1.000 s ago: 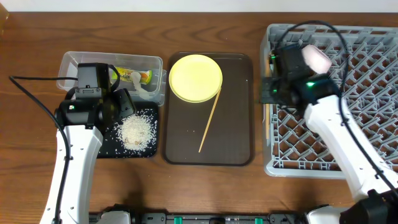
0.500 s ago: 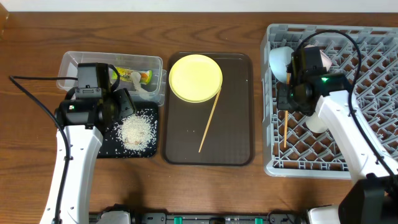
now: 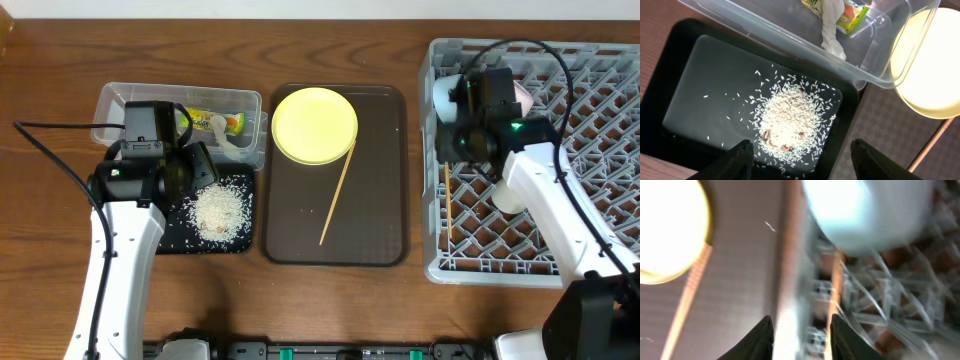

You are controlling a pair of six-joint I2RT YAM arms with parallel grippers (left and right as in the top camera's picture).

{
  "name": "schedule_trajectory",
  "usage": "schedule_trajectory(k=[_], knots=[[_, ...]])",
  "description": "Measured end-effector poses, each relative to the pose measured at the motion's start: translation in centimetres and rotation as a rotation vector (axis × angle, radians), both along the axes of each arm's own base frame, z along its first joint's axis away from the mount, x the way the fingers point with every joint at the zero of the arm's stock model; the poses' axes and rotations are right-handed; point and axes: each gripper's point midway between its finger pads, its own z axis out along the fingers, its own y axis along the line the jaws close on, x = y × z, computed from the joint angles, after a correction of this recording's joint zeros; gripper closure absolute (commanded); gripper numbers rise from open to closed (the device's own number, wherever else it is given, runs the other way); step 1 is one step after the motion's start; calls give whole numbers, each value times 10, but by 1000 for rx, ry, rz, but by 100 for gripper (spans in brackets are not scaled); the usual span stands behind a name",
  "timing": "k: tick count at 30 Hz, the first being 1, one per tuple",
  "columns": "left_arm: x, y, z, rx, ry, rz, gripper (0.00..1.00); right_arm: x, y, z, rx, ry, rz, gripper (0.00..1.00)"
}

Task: Sort waste into correct bins and load items into the dishwasher rack
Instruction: 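Grasp the second chopstick on the tray with the right gripper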

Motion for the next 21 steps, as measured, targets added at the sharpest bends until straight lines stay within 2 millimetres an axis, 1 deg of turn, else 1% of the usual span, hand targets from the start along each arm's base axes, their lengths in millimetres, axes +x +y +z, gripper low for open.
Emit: schedule_trajectory(k=[2,4,6,9,10,11,13,15,18,21], knots=[[0,0,0,0,0,0,35,7,21,8,32,-54,56,61],[0,0,0,0,1,0,35,7,46,15,58,-91,123,60],[0,0,0,0,0,0,35,2,71,18,75,-106,185,55],[0,0,0,0,1,0,35,-12,107,16,84,-105,272,56],[0,0,0,0,1,0,35,-16,116,13,81,-96,286,56],[0,0,0,0,1,0,35,-20,123,8,75,-82,291,58],[0,0,0,0,1,0,35,-28,136,-10,56,-36,289,57],[0,0,0,0,1,0,35,-35,146,-32,34,22,269,56],[0,0,0,0,1,0,35,-42,156,-63,11,89,231,56],[0,0,0,0,0,0,35,-43,163,-85,-8,114,188,56]])
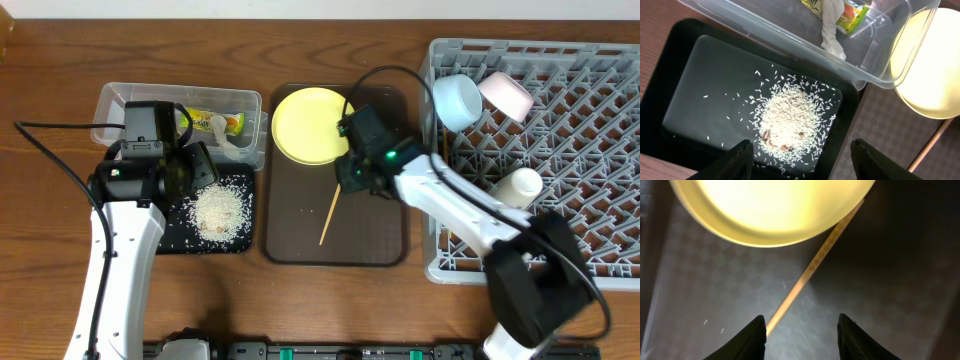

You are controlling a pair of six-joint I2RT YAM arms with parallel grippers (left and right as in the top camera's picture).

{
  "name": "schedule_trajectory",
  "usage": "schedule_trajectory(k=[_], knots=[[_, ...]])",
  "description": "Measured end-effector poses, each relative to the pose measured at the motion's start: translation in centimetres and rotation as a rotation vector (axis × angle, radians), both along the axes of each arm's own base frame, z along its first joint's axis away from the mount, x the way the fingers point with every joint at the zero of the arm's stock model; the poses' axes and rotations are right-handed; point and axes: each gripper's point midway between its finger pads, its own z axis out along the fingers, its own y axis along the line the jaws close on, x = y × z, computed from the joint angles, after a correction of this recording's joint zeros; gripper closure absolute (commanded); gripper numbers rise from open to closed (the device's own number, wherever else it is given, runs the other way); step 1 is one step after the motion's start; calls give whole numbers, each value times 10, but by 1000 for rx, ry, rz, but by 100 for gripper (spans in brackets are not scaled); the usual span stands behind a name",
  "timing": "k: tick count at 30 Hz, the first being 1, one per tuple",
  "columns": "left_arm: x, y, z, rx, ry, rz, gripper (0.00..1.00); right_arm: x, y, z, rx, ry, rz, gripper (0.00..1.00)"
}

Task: Sort waste into correct bins and load items into the dishwasher rack
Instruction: 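Grasp the second chopstick on the tray with the right gripper, then place the second chopstick upright in the rack's left edge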

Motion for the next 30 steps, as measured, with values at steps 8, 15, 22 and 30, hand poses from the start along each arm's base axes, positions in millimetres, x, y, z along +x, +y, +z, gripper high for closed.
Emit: schedule_trajectory(k=[8,15,22,30], knots=[[0,0,0,0,0,0,35,-10,9,-47,-103,26,-42,63],[0,0,0,0,0,0,35,-8,-4,-48,-148,21,-103,97],[0,0,0,0,0,0,35,-6,-33,-47,-194,65,-172,99],[0,0,0,0,0,0,35,28,-80,3,-134,-16,-285,99]])
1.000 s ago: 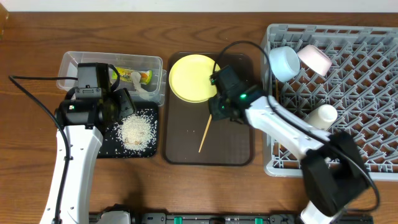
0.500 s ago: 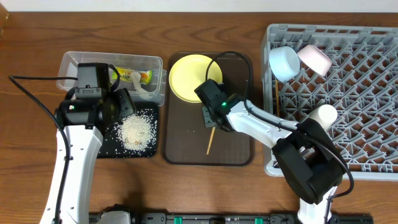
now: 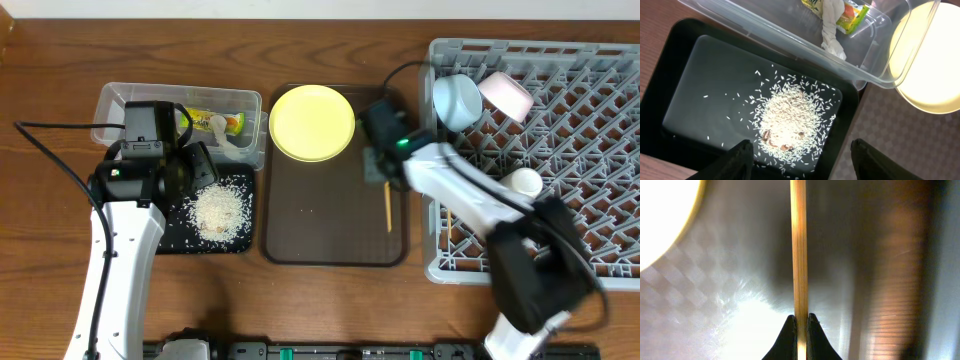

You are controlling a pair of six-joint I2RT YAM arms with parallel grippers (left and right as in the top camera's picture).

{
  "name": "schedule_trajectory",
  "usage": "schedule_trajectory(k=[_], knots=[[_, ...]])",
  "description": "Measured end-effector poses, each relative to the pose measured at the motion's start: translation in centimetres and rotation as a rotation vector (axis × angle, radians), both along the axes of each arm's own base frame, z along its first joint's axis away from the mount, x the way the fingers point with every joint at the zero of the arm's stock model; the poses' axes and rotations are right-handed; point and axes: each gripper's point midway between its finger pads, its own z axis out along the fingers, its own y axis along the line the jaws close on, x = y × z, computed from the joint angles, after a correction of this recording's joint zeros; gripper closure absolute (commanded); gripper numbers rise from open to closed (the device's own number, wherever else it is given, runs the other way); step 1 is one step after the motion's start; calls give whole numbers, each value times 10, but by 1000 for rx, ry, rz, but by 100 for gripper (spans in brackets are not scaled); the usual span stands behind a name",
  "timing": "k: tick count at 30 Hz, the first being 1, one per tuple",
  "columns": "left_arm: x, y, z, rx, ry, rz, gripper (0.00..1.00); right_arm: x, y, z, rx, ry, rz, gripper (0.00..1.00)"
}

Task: Sort waste into correct bins and load items into the dishwasher rack
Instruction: 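Place the second chopstick upright in the rack's left edge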

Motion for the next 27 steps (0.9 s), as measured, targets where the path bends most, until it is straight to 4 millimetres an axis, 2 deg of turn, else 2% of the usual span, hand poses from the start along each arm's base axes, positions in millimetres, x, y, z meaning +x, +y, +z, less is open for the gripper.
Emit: schedule_trajectory(k=[3,6,7,10,12,17,27], knots=[[0,0,0,0,0,0,35,12,-16,51,37,-116,-1,99],[0,0,0,0,0,0,35,12,-32,99,61,-214,14,99],[0,0,0,0,0,0,35,10,-37,109,59,-231,19,99],[0,0,0,0,0,0,35,-1,-55,126,42,-237,23,99],[0,0,0,0,0,0,35,-8,-69,126,19,-212,15,99],[0,0,0,0,0,0,35,-21,-93,107,-32,-102,-11,99],[0,0,0,0,0,0,35,-20,-106,59,-82,49,-28,98]])
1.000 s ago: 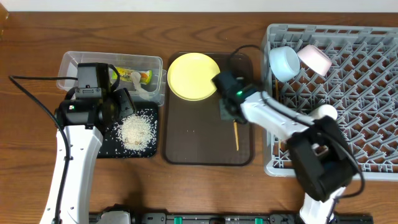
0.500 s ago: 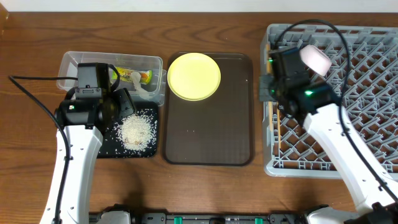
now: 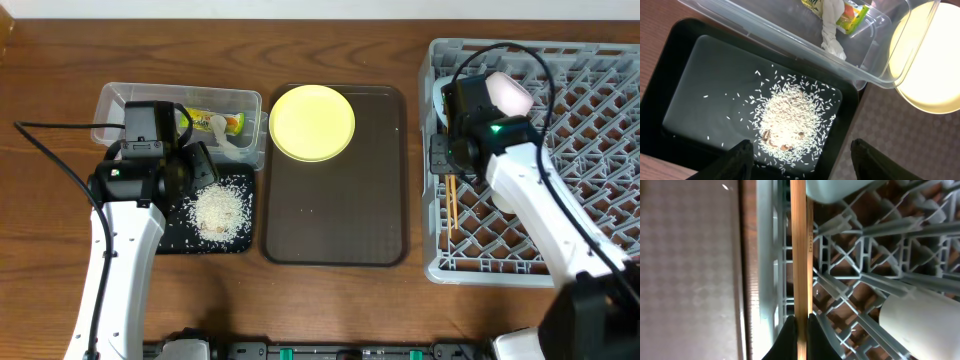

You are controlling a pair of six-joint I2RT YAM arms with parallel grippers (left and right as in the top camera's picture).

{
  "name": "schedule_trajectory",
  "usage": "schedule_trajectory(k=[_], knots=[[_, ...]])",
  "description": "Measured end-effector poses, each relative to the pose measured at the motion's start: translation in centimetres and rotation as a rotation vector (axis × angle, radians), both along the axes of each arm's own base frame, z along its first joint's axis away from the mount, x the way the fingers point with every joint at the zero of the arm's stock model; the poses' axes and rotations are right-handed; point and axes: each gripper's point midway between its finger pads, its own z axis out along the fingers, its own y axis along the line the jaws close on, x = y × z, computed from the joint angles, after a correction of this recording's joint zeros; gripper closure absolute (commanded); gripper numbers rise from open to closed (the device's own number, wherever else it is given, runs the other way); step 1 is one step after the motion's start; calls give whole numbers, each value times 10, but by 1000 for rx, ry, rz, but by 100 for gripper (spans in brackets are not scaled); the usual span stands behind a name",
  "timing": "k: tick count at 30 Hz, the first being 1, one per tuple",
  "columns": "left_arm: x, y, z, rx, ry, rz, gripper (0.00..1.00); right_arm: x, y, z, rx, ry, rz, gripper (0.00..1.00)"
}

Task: Sort waste into correct bins and load items into the dishwasher rack
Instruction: 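Place the second chopstick upright in the rack's left edge, then reach the right gripper to the yellow plate rim and grasp it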

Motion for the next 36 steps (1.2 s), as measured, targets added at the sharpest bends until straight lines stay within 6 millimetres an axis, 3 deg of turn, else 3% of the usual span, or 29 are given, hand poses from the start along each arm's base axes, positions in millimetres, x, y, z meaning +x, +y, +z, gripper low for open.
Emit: schedule_trajectory(k=[3,7,14,18,24,28,31,36], knots=[[0,0,0,0,0,0,35,0,0,-13,-9,36,0,95],[0,0,0,0,0,0,35,-1,0,-23,-11,65,-5,81],[0,0,0,0,0,0,35,6,2,-20,0,34,5,71],[0,0,0,0,0,0,35,27,7,-6,14,-71,22,66],[1,0,0,0,-3,0,35,72,53,46,147,-356,120,55],[1,0,1,0,-6,0,35,83,88,62,209,-449,194,48],[2,0,1,0,-8,0,35,87,113,58,236,-470,243,44],[2,0,1,0,-8,0,35,94,146,10,248,-416,301,42]])
